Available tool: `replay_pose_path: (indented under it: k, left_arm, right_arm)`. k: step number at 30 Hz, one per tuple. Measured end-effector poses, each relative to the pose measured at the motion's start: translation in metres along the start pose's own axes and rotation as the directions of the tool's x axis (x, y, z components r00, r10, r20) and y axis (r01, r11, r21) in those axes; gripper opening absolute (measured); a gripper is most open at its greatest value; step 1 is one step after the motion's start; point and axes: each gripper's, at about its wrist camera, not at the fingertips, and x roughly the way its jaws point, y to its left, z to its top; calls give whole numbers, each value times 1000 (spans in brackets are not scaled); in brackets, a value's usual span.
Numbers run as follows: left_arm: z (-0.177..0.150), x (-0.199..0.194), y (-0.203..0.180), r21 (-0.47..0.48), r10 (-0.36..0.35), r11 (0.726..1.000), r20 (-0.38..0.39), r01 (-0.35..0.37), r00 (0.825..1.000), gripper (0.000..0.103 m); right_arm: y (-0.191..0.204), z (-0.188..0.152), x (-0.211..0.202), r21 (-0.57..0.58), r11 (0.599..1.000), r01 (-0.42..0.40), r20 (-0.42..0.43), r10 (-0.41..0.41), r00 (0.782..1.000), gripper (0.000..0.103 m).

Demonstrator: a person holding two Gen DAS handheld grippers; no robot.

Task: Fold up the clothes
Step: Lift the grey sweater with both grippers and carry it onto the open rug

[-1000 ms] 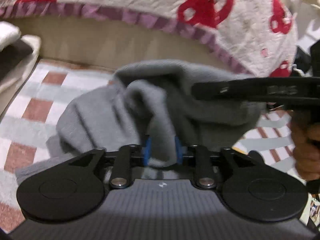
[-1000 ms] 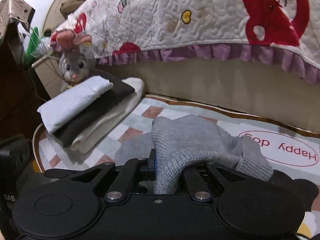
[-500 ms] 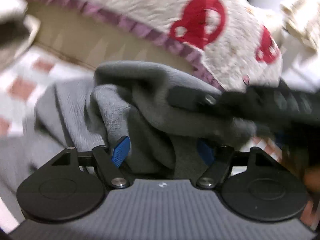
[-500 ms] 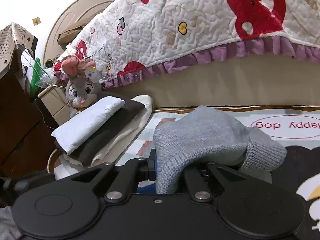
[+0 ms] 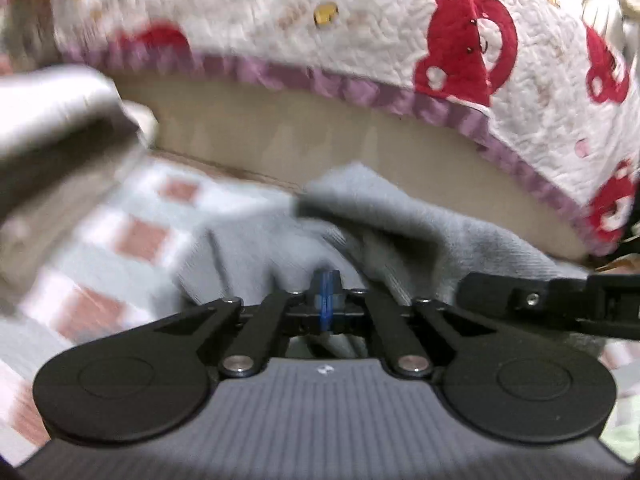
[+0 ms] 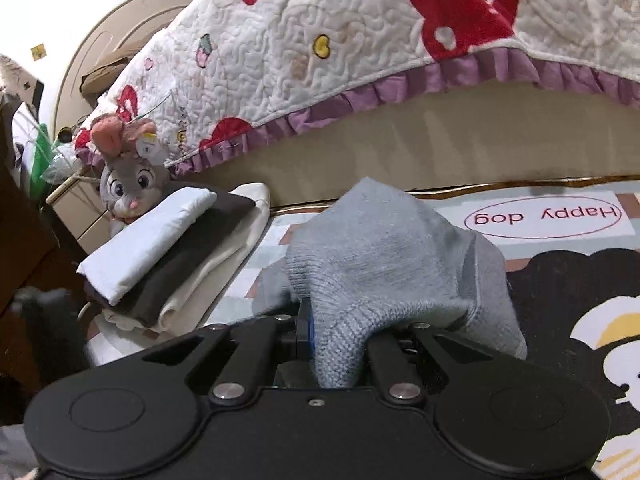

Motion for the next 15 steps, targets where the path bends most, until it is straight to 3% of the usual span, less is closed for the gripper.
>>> replay_pose_path:
  k: [2, 3, 6, 9, 10, 12, 14, 15]
  left_arm:
    - [4, -5, -5, 84, 95, 992, 51, -99, 994, 0]
    - [7, -5, -2, 79, 97, 992, 54, -101, 994, 0]
    - [10, -3, 24, -76, -76, 994, -22, 74, 997, 0]
    - [4, -16, 18, -30, -173, 984, 8, 173, 985, 2]
    - [2, -19, 11, 9, -202, 979, 12, 202, 979, 7]
    - [-1, -22, 0, 59, -273, 960, 2, 272, 962, 26]
    - [-6, -21, -5, 64, -298, 953, 6, 297, 955, 48]
    - [-9, -20, -8, 66, -311, 949, 7, 309, 951, 48]
  right_arm:
    - [-4, 2, 2, 8, 1000, -4, 2, 4, 1000, 7]
    - [-5, 3, 3, 10, 1000, -6, 2, 6, 1000, 7]
    - [-9, 5, 7, 15, 1000, -12, 3, 12, 1000, 7]
    - [-11, 8, 11, 17, 1000, -21, -4, 21, 1000, 7]
    - [-11, 9, 13, 17, 1000, -24, -6, 25, 1000, 7]
    - [-12, 12, 15, 23, 999, -31, -16, 32, 999, 7]
    - [-13, 16, 16, 40, 999, -35, -29, 36, 999, 8]
    - [-14, 19, 15, 52, 998, -38, -37, 40, 999, 8]
